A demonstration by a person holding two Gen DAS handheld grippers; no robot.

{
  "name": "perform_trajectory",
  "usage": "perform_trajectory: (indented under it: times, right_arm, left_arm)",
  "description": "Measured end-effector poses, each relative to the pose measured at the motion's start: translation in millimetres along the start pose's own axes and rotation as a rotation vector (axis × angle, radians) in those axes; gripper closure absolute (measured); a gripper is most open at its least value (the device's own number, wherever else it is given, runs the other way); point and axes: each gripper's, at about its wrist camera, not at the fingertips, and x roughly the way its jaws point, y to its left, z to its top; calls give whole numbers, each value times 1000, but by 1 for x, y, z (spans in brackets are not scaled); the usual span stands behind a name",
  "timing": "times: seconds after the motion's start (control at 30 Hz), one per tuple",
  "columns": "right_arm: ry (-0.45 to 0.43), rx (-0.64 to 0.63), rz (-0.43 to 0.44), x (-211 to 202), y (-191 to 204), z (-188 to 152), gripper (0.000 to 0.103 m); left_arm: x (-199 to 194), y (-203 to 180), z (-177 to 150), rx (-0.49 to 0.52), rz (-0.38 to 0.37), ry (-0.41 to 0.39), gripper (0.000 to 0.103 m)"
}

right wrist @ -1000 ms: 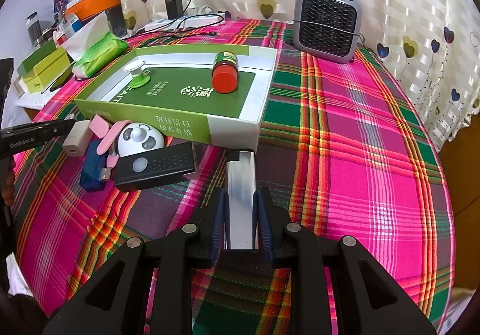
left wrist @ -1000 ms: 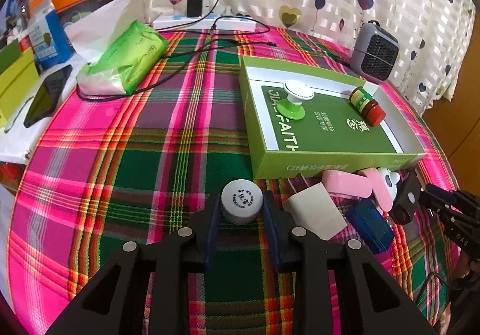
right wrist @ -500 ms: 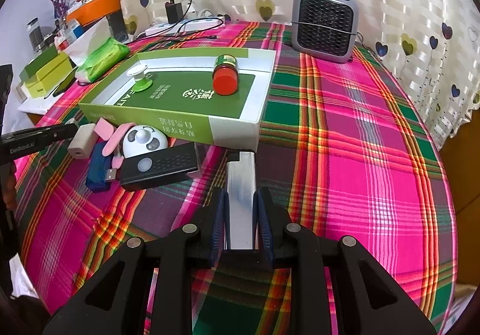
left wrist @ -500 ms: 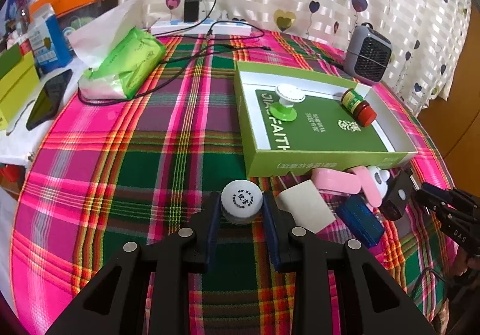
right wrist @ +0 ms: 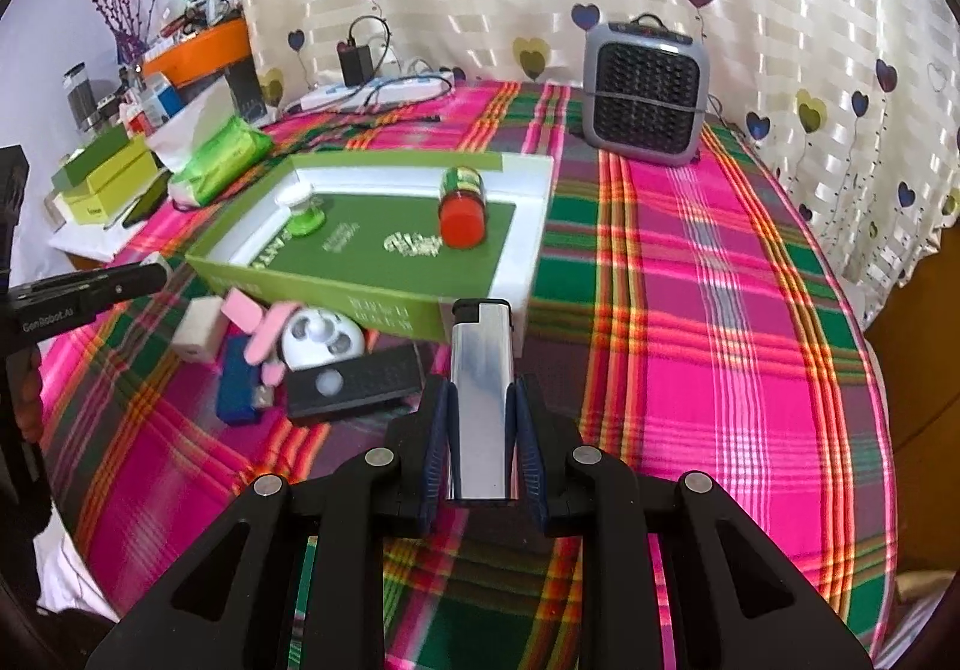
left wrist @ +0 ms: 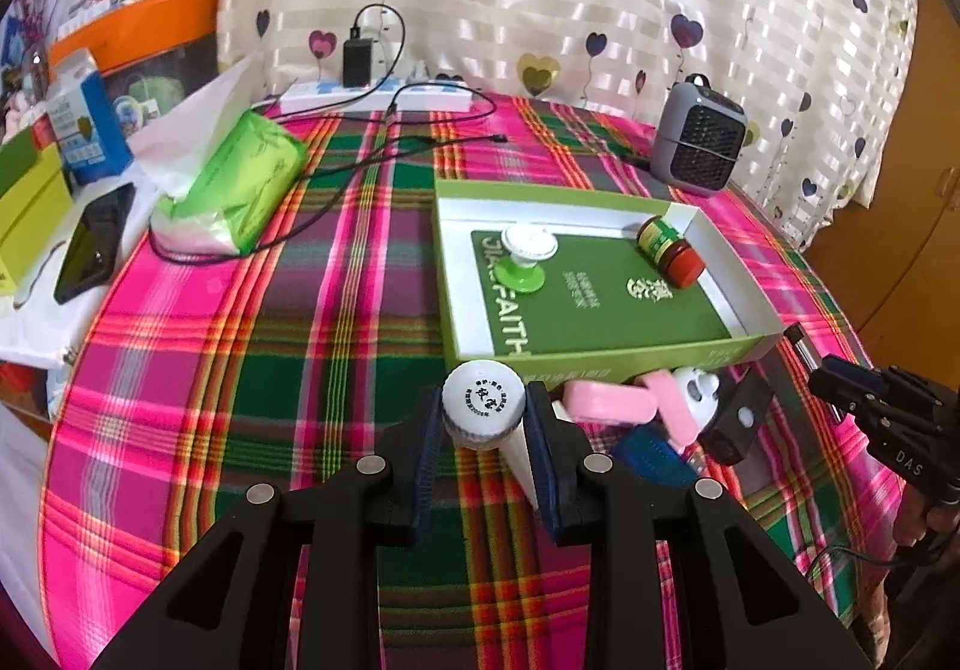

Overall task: Organize rigid objects
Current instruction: 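Carry the lighter with the right gripper while the left gripper carries the white container into the box, then lower the lighter and open the right gripper while the left gripper releases the container beside the other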

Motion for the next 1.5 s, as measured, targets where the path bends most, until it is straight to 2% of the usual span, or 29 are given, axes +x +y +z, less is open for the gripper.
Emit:
perform_trajectory:
  times: [0.33,0.57,0.9,1.23,1.5]
  right_arm:
    - [-16,9,-4,4,5,35,79]
    - [-11,16,34,22,12,60,79]
    - [54,-14,78,66,34,84,79]
    - [129,-40,59,106,41,94,79]
    - [165,-36,47,127,39,96,79]
  left_arm:
    - [15,-9,25,7,-26,7,77]
    - [31,-12,35,17,-35,22,77]
    - [55,-19,48,27,-43,37,77]
    - [84,-21,51,29,-45,89,77]
    - [95,-26,55,66,-31,89,77]
